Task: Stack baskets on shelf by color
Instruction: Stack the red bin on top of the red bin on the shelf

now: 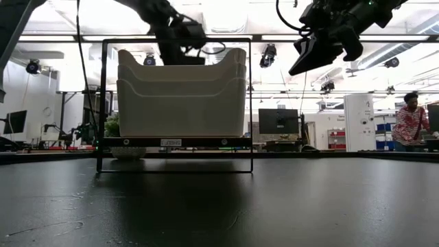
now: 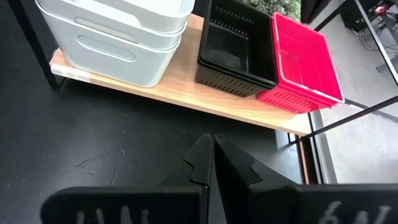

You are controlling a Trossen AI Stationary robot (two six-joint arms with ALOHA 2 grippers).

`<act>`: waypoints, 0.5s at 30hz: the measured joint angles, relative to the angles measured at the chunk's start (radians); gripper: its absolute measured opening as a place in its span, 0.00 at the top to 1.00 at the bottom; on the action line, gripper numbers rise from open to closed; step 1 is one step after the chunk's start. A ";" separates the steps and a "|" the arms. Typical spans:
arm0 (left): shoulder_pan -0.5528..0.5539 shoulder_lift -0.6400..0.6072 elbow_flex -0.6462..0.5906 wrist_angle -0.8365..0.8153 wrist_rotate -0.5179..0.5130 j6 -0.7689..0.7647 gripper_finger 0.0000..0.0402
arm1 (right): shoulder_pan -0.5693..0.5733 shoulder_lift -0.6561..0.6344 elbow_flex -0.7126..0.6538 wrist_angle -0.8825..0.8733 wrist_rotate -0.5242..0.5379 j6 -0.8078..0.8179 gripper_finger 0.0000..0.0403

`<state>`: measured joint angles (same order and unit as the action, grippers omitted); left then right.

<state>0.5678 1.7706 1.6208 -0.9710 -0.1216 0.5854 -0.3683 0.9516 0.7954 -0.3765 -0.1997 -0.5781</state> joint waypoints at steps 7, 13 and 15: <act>0.001 0.000 -0.111 0.108 0.020 -0.006 1.00 | -0.001 0.000 0.000 -0.001 0.000 -0.001 0.97; -0.001 0.000 -0.126 0.110 0.090 -0.031 1.00 | -0.002 0.000 0.000 -0.001 0.001 -0.002 0.97; -0.004 0.000 -0.133 0.111 0.097 -0.031 1.00 | -0.002 0.000 0.000 -0.002 0.001 -0.002 0.97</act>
<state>0.5636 1.7702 1.4883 -0.8600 -0.0244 0.5545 -0.3706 0.9516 0.7952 -0.3781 -0.1989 -0.5804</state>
